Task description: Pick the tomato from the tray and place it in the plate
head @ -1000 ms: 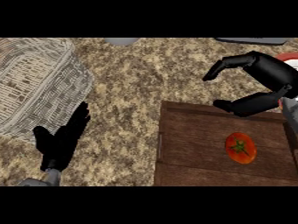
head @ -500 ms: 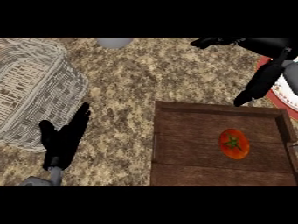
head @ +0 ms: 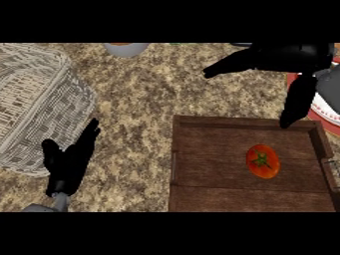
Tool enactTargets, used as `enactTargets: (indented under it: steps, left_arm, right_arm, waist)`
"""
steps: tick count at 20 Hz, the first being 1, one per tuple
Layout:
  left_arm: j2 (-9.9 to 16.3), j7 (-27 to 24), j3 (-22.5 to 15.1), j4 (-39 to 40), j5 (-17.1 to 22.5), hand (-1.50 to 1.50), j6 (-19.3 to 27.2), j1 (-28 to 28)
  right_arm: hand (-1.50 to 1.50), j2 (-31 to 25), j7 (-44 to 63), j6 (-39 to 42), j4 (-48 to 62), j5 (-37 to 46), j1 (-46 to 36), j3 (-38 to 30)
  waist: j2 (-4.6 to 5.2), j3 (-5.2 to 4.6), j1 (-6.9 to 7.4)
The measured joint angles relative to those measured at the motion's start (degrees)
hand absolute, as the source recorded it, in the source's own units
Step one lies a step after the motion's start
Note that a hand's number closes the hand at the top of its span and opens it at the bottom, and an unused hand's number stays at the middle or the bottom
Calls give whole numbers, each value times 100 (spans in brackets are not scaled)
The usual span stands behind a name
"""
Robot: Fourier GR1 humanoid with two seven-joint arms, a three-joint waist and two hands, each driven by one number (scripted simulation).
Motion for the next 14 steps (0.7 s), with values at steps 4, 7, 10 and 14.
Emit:
enactTargets:
  steps: [4, 7, 10, 14]
  left_arm:
    - [-30, 39, 51, 5, -12, 0, 3, 20]
    - [-21, 29, 117, 14, -9, 0, -53, 46]
    - [-63, 12, 173, 97, -38, 0, -94, 14]
    - [-61, 6, 227, 38, -93, 0, -147, 88]
  right_arm:
    - [-150, -88, -39, -102, -354, 479, 60, 429]
    - [-150, -61, -16, -185, -621, 738, 234, 659]
    - [-150, -103, -56, -288, -867, 1001, 467, 737]
    - [-150, -61, 69, -328, -1095, 1404, 719, 861]
  waist:
    - [-18, -1, -72]
    - [-30, -1, -112]
    - [-40, 5, -144]
    - [-45, 4, -150]
